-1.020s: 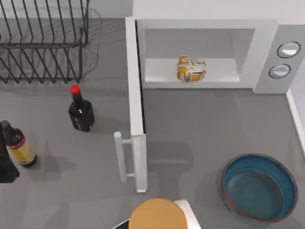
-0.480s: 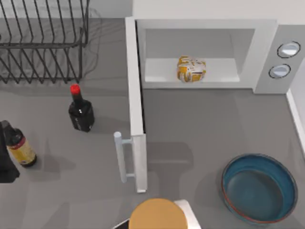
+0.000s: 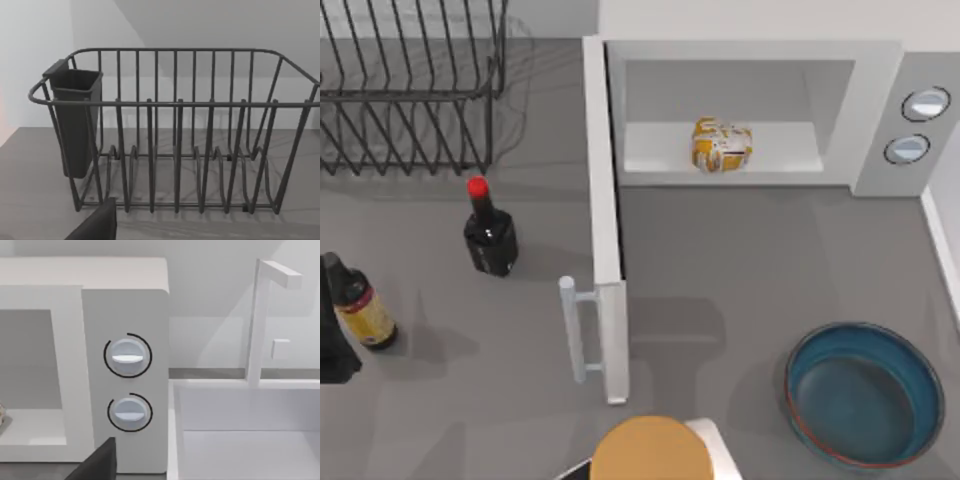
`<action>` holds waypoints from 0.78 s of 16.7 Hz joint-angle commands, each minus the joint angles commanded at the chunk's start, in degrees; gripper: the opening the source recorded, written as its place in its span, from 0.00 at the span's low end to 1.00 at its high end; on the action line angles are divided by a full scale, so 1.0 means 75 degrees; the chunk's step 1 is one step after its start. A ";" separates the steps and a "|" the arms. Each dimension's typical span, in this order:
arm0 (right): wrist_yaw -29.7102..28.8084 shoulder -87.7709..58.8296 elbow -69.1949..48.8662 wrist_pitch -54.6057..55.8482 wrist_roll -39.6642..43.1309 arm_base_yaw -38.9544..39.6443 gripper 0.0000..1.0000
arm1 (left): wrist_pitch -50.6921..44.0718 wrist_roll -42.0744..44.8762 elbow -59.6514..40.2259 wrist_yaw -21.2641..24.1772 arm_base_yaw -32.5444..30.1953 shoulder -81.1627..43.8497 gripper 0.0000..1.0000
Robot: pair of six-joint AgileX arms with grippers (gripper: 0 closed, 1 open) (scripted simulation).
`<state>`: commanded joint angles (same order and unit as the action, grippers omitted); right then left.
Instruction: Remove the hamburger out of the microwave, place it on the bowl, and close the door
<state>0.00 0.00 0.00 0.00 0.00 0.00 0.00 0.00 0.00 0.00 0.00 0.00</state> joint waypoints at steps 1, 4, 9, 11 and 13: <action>0.0000 0.0000 0.0000 0.0000 0.0000 0.0000 1.00 | 0.0000 0.0000 0.0000 0.0000 0.0000 0.0000 1.00; -0.0117 -0.0447 -0.0223 0.0153 -0.0055 0.0106 1.00 | 0.0000 0.0000 0.0000 0.0000 0.0000 0.0000 1.00; -0.0723 -0.2717 -0.1373 0.0912 -0.0351 0.0623 1.00 | 0.0000 0.0000 0.0000 0.0000 0.0000 0.0000 1.00; -0.1086 -0.4062 -0.2057 0.1359 -0.0534 0.0925 1.00 | 0.0000 0.0000 0.0000 0.0000 0.0000 0.0000 1.00; -0.1497 -0.5593 -0.2839 0.1874 -0.0738 0.1271 1.00 | 0.0000 0.0000 0.0000 0.0000 0.0000 0.0000 1.00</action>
<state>-11.23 -41.95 -21.29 14.05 -5.53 9.54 0.00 0.00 0.00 0.00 0.00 0.00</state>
